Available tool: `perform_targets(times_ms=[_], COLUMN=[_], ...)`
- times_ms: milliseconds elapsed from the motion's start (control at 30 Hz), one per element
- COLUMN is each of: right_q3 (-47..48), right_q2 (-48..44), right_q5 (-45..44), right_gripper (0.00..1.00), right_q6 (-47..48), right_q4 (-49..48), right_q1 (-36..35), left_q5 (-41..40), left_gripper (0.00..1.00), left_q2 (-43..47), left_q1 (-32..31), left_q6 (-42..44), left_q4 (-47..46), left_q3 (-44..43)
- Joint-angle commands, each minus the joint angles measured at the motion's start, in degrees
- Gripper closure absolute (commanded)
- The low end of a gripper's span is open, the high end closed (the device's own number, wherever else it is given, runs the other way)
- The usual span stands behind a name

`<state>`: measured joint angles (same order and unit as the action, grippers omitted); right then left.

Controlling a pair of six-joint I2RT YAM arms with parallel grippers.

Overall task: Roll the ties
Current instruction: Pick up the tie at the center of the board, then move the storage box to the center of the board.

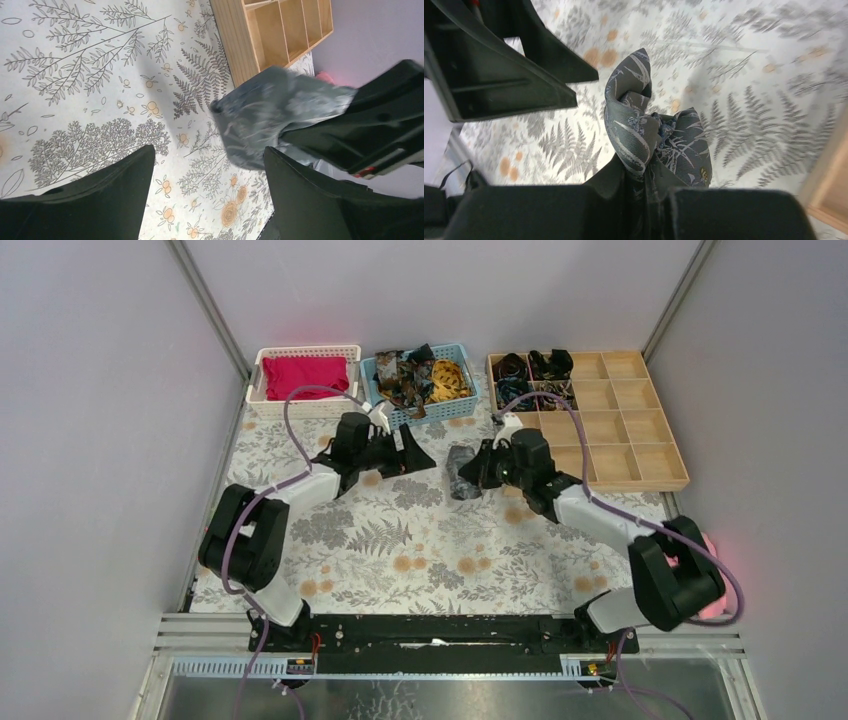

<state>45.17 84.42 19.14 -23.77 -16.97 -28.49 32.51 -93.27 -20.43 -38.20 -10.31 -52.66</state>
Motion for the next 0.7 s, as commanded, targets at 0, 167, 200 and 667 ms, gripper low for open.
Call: perform_targets(times_ms=[0, 167, 200, 667], right_q3=[0.6, 2.6, 3.3, 10.6], right_q2=[-6.9, -10.2, -10.5, 1.2], right_q5=[-13.7, -29.6, -33.1, -52.8], right_gripper=[1.0, 1.0, 1.0, 1.0], right_q6=[3.3, 7.1, 7.7, 15.2], right_q4=[3.4, 10.5, 12.6, 15.6], right_q1=[0.1, 0.1, 0.1, 0.2], left_q5=[4.6, 4.4, 4.3, 3.9], left_gripper=[0.14, 0.14, 0.14, 0.15], left_q2=[-3.0, -4.2, -4.2, -4.6], left_q1=[0.0, -2.0, -2.1, -2.2], left_q6=[-2.8, -3.5, -3.2, -2.2], left_q4=[-7.9, -8.7, -8.5, -7.4], left_q3=[-1.5, -2.5, -2.6, -2.5])
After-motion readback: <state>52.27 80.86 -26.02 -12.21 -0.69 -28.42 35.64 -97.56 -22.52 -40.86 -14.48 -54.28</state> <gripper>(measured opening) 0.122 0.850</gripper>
